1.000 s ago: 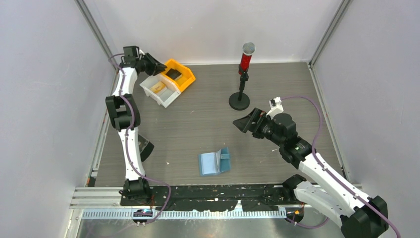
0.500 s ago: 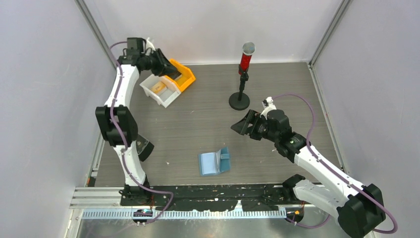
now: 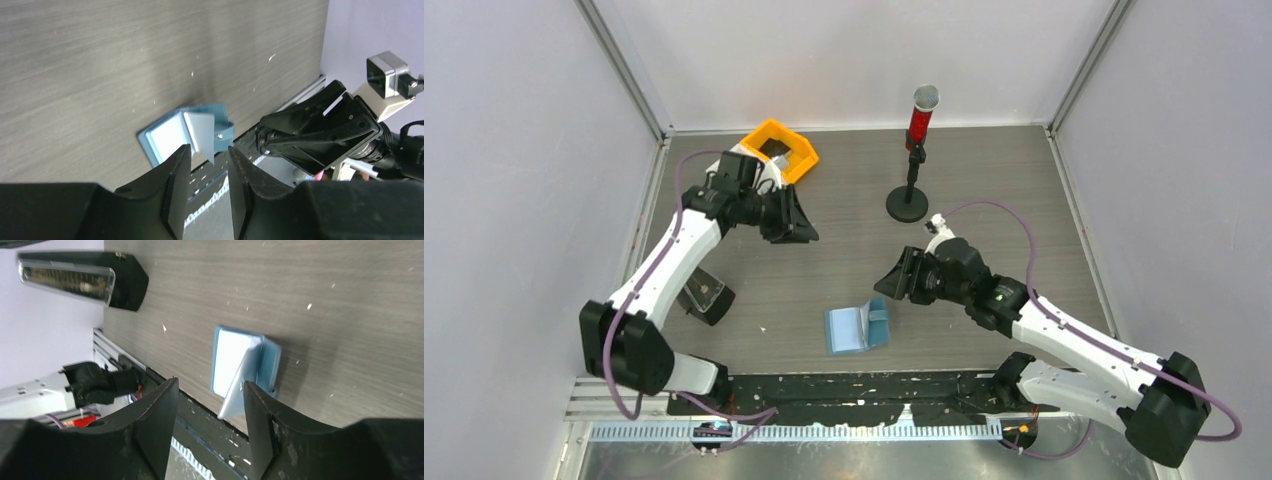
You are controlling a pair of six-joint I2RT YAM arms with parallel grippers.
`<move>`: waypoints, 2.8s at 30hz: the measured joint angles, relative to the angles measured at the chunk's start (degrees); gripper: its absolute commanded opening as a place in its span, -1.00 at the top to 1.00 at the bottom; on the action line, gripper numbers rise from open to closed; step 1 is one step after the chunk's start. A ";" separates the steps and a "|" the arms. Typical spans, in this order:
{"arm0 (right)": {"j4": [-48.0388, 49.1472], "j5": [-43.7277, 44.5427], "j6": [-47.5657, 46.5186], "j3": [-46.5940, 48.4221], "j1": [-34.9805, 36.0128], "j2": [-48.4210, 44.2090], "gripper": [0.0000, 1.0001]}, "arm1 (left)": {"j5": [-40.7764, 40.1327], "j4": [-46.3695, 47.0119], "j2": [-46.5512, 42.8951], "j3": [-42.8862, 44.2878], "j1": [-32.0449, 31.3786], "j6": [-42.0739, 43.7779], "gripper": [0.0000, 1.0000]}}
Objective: Take the credit cards out of the card holder
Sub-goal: Remove the credit card from the card holder.
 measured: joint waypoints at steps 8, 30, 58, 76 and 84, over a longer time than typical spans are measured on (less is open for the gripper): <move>-0.07 5.75 5.55 0.98 11.15 4.42 -0.12 | -1.70 0.26 -12.63 -13.90 -0.66 0.81 0.29; 4.90 5.05 5.07 6.40 15.69 27.47 -0.25 | -1.79 2.19 -23.19 -29.92 -1.73 1.18 0.24; 13.29 8.81 1.31 -1.81 15.67 27.87 -0.03 | -0.07 20.02 -19.65 -40.50 -8.11 -7.89 -0.03; 21.03 5.60 2.51 -8.72 13.77 24.15 0.00 | 2.10 47.63 -2.80 -48.13 -14.14 -15.45 0.36; 20.87 5.09 2.51 -9.01 13.53 23.67 -0.06 | 4.24 55.25 -2.12 -49.79 -14.25 -19.65 0.52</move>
